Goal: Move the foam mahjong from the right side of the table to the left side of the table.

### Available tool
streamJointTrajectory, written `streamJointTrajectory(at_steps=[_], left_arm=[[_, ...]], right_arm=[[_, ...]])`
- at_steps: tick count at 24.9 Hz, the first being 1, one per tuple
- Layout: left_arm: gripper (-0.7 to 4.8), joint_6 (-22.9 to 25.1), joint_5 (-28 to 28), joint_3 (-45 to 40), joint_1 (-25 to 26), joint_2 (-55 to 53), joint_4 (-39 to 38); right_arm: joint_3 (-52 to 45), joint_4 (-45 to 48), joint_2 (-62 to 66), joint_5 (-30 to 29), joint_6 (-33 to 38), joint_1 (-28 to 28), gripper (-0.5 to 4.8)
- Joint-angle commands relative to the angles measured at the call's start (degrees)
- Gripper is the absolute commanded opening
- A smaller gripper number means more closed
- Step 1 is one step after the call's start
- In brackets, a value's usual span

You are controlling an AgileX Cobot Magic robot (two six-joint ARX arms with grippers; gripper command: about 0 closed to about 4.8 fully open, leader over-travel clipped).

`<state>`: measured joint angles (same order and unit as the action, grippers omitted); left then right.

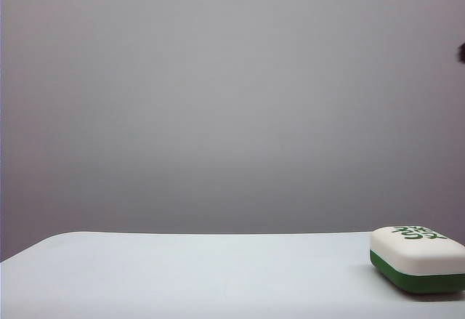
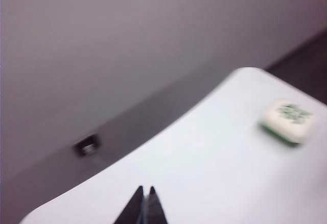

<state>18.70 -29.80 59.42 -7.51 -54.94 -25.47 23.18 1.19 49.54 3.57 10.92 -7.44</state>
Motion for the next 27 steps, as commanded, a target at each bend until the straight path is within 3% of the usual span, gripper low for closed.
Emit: streamJointTrajectory(at_steps=[1, 5, 11, 14, 16, 20, 27], left_arm=[[-0.05, 1.09, -2.99, 3.65, -0.07, -0.52, -4.68], [-0.05, 3.8, 0.04, 7.5, -0.09, -1.27, -10.58], [-0.05, 3.34, 8.59, 9.62, -3.69, -2.8, -16.17], [-0.05, 2.03, 16.7, 9.62, -9.66, -3.45, -18.62], [-0.05, -0.92, 17.16, 9.62, -14.08, -4.42, -19.12], [-0.05, -1.64, 18.43, 9.62, -17.81, -4.74, -18.32], [-0.05, -1.97, 19.54, 9.62, -19.23, -4.72, -16.04]], right_arm=[[6.12, 0.79, 10.88, -11.08, -0.59, 3.69, -0.05], [13.64, 0.68, 24.81, -21.75, -0.66, 8.33, -0.05], [18.64, -0.9, 34.36, -27.54, -0.63, 11.65, -0.05], [19.1, -2.23, 35.91, -25.73, -1.7, 12.15, -0.05], [19.1, -3.78, 36.0, -22.29, -4.22, 12.15, -0.05], [19.1, -6.56, 36.37, -16.37, -8.28, 12.2, -0.05], [19.15, -5.55, 41.53, -15.72, -8.61, 12.2, -0.05]])
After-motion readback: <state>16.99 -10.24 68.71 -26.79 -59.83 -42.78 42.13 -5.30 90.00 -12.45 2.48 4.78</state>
